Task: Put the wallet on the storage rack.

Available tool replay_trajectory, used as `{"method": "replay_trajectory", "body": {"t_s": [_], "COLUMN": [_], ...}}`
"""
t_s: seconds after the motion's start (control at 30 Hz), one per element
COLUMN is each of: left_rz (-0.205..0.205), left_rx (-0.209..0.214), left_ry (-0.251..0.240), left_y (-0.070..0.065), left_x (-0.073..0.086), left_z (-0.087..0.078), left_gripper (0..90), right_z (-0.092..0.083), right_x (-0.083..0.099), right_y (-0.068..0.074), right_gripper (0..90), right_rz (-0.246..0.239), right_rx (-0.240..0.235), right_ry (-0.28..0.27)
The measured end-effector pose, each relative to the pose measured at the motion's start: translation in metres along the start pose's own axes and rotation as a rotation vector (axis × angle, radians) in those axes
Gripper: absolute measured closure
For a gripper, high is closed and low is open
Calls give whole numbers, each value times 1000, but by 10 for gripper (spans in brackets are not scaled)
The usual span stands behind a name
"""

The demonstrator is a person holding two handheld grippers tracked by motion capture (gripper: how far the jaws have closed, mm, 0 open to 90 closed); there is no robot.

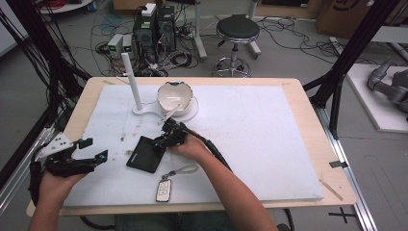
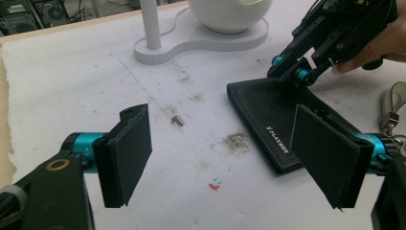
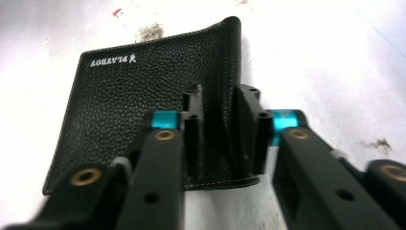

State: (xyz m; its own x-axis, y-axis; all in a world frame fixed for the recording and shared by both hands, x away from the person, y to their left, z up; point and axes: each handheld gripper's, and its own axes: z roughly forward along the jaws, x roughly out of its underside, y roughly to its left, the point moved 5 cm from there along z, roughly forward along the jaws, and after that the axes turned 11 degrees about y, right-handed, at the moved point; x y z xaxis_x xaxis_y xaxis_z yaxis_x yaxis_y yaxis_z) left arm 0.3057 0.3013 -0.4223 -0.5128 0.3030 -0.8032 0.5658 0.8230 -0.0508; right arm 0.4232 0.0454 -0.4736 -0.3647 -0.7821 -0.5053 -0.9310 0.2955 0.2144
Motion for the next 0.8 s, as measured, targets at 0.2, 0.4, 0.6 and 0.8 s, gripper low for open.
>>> {"method": "replay_trajectory", "body": {"t_s": [0.2, 0.4, 0.6, 0.8], "left_rz": [6, 7, 6, 11], "left_rx": [2, 0, 5, 10], "left_ry": [2, 2, -1, -2], "left_y": [-1, -1, -1, -2], "left_x": [-1, -1, -3, -4], "left_z": [2, 2, 3, 5], "left_gripper": [221, 221, 221, 221], "right_z": [-7, -16, -34, -58], "right_x": [3, 0, -3, -3], "right_y": [0, 4, 5, 3], "right_gripper": [836, 848, 850, 852], "right_rz": [8, -7, -13, -19], "right_rx": [-7, -12, 4, 39], "right_ry": [-6, -57, -112, -174]}}
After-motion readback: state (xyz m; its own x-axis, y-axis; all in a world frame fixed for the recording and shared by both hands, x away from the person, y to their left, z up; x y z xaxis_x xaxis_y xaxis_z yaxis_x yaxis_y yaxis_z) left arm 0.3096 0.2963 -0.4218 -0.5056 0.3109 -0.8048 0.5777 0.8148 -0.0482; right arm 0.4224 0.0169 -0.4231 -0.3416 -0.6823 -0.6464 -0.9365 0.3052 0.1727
